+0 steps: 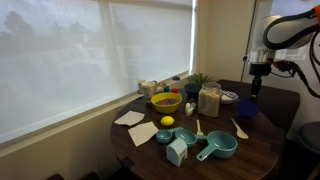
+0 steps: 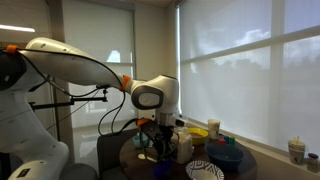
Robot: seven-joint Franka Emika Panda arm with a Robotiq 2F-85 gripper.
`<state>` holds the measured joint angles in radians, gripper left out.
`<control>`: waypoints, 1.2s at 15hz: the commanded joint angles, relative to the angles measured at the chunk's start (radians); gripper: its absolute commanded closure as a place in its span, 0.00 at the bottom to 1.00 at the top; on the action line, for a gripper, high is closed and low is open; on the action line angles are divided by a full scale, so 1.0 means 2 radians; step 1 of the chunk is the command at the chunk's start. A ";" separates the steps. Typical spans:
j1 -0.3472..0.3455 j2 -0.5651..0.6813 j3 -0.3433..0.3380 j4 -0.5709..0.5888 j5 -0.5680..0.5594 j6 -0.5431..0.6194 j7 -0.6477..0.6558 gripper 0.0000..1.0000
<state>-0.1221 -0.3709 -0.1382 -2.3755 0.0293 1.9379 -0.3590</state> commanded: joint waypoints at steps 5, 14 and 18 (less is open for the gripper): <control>0.019 -0.040 0.034 -0.045 -0.158 0.065 -0.003 0.95; 0.044 -0.073 0.031 -0.125 -0.172 0.156 -0.002 0.95; 0.050 -0.076 0.027 -0.139 -0.157 0.153 -0.005 0.95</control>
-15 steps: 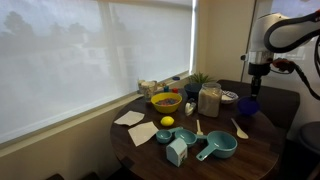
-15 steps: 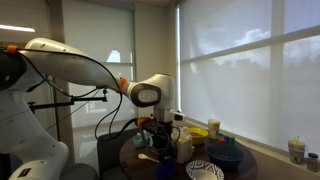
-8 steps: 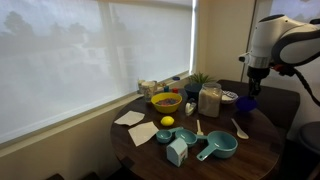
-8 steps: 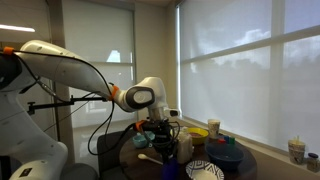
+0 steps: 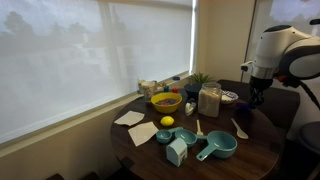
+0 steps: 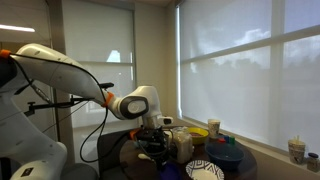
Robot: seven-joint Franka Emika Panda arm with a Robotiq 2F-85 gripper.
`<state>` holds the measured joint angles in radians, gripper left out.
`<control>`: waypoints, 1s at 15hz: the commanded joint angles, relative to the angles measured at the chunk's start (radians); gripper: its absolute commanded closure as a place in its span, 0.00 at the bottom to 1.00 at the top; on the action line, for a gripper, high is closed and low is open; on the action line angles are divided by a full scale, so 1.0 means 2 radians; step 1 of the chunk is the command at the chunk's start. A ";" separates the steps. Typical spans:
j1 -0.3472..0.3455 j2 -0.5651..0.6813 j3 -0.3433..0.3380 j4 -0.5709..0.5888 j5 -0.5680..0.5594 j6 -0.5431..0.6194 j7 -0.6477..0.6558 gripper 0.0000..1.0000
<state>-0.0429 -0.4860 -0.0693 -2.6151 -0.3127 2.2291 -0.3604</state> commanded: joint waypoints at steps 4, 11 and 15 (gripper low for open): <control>0.023 -0.022 -0.015 -0.026 0.046 0.001 -0.010 1.00; 0.041 -0.043 -0.028 -0.020 0.154 0.023 0.019 0.35; 0.032 -0.034 -0.023 -0.014 0.141 0.018 0.011 0.35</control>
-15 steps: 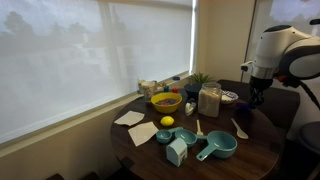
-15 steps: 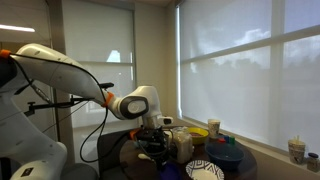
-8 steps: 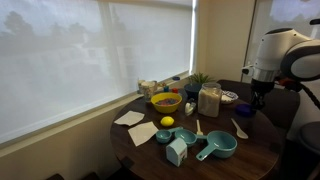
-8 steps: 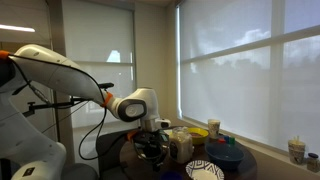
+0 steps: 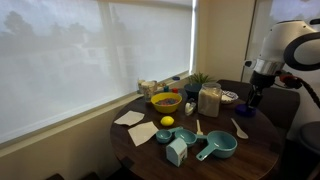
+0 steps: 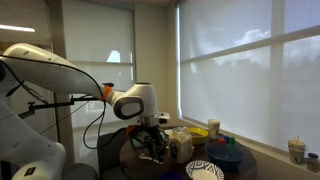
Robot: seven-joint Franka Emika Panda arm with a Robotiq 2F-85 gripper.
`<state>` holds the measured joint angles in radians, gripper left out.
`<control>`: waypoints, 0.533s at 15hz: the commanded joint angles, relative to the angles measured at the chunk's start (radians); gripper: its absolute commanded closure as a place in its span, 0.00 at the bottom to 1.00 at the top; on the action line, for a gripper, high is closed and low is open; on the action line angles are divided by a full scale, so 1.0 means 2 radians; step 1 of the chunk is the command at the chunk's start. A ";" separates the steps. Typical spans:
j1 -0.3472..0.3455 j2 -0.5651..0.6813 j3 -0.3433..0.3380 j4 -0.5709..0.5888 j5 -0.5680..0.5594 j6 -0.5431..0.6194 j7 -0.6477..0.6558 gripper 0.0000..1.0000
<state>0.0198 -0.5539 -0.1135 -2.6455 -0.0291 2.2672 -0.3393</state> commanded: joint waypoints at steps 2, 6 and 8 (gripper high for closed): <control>0.001 -0.001 -0.001 0.001 0.001 -0.001 0.001 0.35; 0.001 -0.001 -0.002 0.001 0.001 -0.001 0.002 0.10; -0.012 -0.002 0.016 -0.005 -0.002 0.022 0.054 0.04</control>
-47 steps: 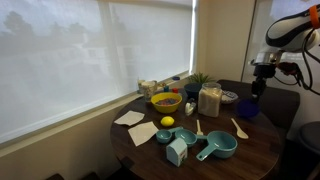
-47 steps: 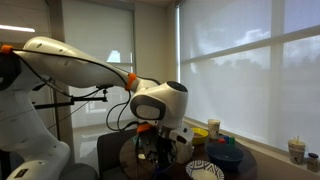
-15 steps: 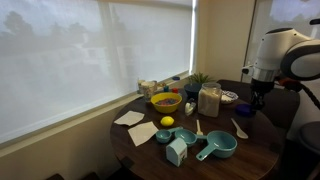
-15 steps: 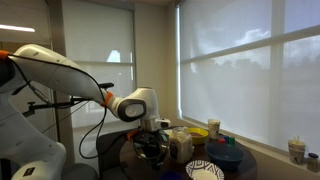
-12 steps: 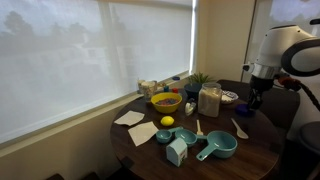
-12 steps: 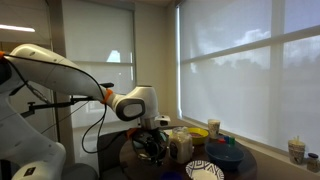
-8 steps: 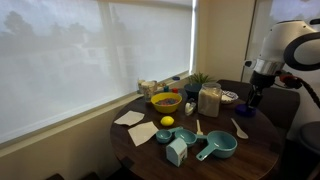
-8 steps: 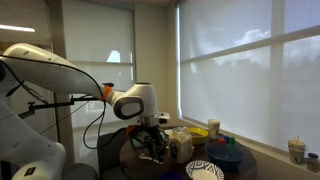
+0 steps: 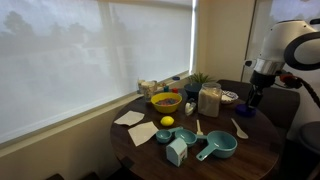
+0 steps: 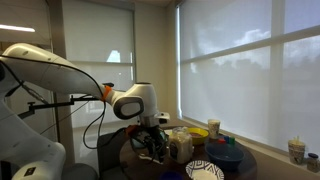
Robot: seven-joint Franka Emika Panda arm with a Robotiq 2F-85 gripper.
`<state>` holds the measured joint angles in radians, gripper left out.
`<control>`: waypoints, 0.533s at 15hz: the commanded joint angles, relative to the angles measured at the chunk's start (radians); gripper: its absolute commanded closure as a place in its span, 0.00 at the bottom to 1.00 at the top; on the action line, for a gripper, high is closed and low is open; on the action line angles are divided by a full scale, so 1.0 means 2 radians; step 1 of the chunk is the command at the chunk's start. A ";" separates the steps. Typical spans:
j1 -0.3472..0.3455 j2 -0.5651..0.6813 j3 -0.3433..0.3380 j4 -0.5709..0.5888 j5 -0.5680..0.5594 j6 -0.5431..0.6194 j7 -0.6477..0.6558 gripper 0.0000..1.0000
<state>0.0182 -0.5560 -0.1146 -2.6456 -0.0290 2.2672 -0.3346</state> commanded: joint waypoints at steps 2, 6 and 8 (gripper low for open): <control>-0.021 0.005 0.034 -0.003 -0.001 0.036 0.115 0.00; -0.017 0.021 0.063 0.001 0.017 0.032 0.213 0.00; -0.018 0.034 0.075 0.004 0.026 0.035 0.254 0.00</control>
<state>-0.0079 -0.5311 -0.0052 -2.6458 -0.0142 2.3190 0.0611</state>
